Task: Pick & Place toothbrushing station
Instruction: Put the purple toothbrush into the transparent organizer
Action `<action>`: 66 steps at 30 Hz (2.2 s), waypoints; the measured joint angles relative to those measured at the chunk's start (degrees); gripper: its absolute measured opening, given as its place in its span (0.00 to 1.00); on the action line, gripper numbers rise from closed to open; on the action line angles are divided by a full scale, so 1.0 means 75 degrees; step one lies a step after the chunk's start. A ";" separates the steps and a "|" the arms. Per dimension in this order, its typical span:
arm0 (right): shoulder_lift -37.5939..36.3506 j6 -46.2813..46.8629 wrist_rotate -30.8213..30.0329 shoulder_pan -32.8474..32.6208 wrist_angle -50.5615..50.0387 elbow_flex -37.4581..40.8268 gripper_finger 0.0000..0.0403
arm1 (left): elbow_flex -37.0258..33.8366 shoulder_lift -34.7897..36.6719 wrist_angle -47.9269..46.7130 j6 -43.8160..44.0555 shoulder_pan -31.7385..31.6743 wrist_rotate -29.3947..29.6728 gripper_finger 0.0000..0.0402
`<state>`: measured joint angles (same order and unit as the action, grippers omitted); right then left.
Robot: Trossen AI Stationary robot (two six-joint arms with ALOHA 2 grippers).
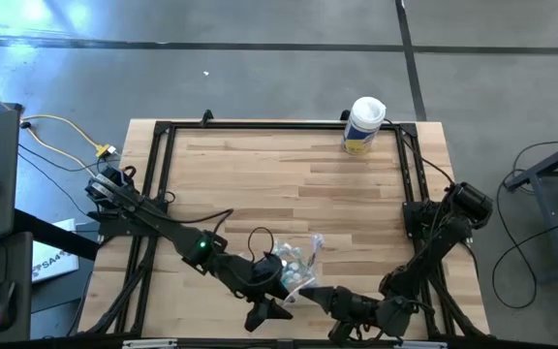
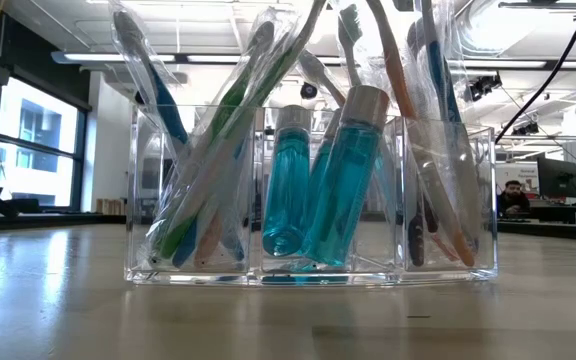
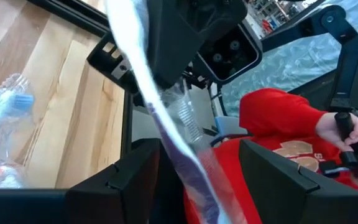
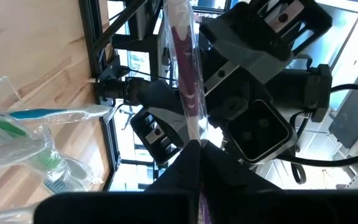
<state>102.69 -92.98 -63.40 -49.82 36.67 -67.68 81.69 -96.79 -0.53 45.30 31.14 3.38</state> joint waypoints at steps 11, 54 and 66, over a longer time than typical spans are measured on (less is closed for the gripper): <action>0.0000 0.0019 -0.0017 -0.0003 -0.0017 0.0000 0.01 | 0.0003 0.0000 -0.0399 -0.0127 0.0000 0.0064 0.26; -0.0536 0.2868 -0.1095 -0.1126 -0.0187 0.0003 0.50 | -0.0017 0.0114 -0.0666 -0.1790 0.1924 0.5469 0.02; -0.3256 0.7403 -0.3330 -0.1146 -0.3083 0.1054 0.44 | -0.0682 -0.0262 -0.0186 -0.2011 0.2364 0.7455 0.02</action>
<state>78.28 -37.46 -88.38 -58.41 13.54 -59.78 76.57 -98.76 -1.93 30.22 48.87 59.29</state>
